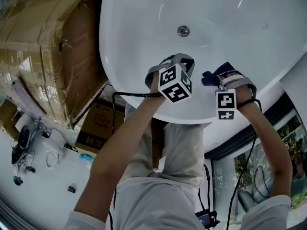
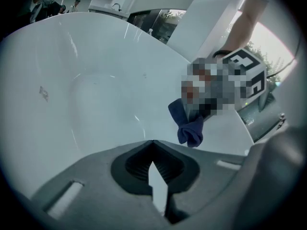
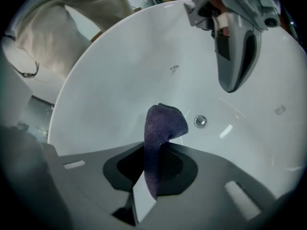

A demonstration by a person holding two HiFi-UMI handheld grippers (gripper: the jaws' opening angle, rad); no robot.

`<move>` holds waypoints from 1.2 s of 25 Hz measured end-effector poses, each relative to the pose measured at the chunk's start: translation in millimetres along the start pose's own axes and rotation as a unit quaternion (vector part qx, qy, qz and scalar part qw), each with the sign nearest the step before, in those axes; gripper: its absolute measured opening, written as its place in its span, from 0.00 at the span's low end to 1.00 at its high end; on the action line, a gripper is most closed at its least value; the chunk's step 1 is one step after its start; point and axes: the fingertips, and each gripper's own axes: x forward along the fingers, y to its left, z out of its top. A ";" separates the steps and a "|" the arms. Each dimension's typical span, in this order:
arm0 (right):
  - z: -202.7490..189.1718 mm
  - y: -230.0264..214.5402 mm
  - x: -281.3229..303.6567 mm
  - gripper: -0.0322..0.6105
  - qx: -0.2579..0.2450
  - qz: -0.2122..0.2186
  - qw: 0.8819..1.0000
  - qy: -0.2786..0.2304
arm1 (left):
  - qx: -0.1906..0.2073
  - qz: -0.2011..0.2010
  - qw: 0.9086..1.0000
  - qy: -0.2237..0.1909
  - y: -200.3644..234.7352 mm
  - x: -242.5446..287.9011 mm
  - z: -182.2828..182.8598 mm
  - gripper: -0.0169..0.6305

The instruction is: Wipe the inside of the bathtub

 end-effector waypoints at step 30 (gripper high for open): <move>91.1 -162.0 138.4 0.12 0.367 0.024 0.901 -0.229 | -0.072 0.126 0.989 0.020 106.3 5.9 -58.0 0.02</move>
